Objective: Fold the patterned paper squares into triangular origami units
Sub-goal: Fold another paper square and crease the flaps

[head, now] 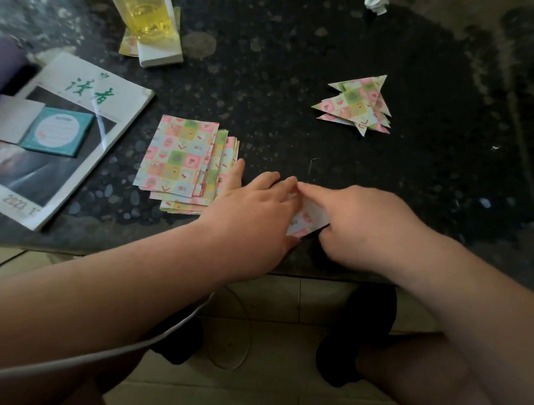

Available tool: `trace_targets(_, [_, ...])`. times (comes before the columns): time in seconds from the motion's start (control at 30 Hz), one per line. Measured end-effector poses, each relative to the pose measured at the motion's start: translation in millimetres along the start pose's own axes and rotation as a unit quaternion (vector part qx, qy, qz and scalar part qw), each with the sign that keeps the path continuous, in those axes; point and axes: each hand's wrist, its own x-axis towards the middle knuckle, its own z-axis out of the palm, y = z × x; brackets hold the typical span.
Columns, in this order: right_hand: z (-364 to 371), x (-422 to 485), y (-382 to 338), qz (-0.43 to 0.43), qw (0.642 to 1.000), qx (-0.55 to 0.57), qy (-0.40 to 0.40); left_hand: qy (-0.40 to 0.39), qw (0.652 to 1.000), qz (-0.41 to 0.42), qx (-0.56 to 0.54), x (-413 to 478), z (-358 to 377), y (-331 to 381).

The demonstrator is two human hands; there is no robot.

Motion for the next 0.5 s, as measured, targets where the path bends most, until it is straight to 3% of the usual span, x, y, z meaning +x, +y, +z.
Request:
trace_targets(0.23, [9.3, 1.3, -10.3, 0.056, 0.996, -0.026, -0.065, -0.024, 1.000, -0.013, -0.007, 0.2, -8.4, 4.9])
trace_targets(0.5, [6.8, -0.6, -14.9, 0.136, 0.985, -0.059, -0.087, -0.036, 0.999, -0.023, 0.013, -0.5, -11.4, 8.4])
